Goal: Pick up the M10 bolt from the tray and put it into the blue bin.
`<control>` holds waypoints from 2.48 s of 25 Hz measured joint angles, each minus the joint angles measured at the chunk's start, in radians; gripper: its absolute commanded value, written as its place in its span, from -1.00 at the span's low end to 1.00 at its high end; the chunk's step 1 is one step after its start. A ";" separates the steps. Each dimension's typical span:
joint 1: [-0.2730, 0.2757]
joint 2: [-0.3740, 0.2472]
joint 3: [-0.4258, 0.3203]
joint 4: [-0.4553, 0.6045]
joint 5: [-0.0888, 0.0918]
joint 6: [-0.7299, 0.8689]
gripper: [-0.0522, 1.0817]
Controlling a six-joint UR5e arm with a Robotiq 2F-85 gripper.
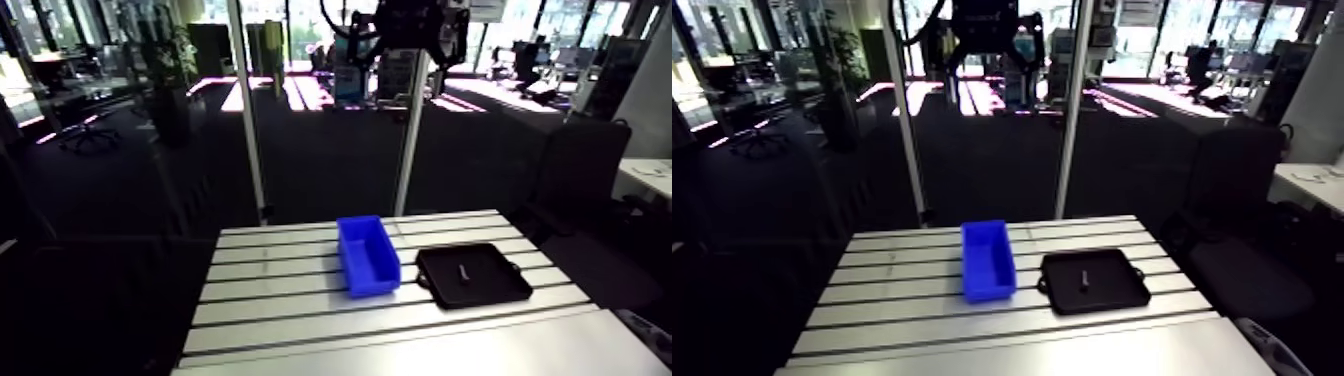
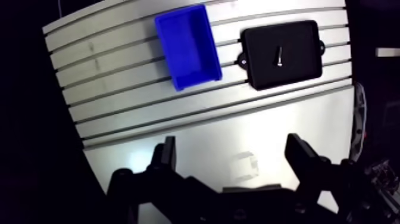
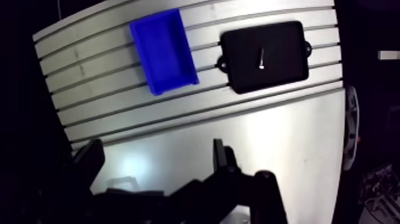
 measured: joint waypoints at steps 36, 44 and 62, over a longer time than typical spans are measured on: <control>-0.289 0.142 0.333 -0.411 0.011 -0.300 -0.80; -0.319 0.157 0.394 -0.479 0.011 -0.357 -0.80; -0.357 0.208 0.486 -0.616 0.018 -0.391 -0.76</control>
